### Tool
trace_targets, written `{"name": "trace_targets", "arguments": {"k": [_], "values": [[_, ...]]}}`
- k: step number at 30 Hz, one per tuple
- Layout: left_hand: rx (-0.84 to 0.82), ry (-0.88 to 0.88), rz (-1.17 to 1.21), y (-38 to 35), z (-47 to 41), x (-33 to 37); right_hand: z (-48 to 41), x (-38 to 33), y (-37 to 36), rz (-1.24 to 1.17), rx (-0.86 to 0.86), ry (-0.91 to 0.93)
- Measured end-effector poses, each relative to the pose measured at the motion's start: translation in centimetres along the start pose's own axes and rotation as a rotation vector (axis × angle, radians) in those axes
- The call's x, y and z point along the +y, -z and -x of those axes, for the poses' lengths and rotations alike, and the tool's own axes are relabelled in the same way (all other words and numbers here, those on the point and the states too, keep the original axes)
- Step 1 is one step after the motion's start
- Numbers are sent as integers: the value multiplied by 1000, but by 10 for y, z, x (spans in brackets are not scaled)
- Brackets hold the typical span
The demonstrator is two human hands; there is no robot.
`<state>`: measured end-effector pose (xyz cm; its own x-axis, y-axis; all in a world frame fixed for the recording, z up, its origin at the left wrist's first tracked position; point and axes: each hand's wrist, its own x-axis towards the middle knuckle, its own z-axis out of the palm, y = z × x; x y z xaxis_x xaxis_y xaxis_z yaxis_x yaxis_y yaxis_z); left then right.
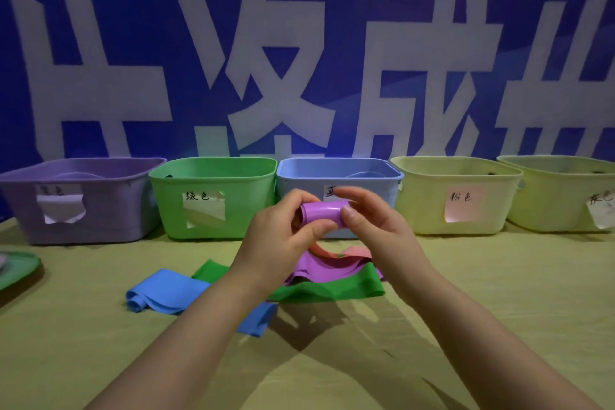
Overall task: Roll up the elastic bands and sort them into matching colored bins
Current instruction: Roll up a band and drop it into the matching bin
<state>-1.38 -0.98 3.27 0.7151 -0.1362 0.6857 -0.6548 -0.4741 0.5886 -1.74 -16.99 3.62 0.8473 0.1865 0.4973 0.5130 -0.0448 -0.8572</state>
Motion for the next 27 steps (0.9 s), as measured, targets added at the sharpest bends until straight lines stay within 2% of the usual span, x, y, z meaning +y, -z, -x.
{"name": "trace_targets", "arguments": {"k": [7, 10, 13, 19, 23, 27], "values": [[8, 5, 35, 59, 19, -6, -3, -13, -43, 79, -117, 104], [66, 1, -73, 98, 30, -15, -10, -19, -80, 129, -145, 153], [123, 11, -224, 144, 41, -26, -22, -19, -123, 283, -175, 218], [104, 129, -384, 232, 65, -49, -46, -28, -218, 403, -235, 427], [38, 184, -503, 286, 71, -69, -70, -26, -276, 405, -291, 476], [20, 149, -663, 321, 58, -96, -102, -15, -312, 406, -318, 503]]}}
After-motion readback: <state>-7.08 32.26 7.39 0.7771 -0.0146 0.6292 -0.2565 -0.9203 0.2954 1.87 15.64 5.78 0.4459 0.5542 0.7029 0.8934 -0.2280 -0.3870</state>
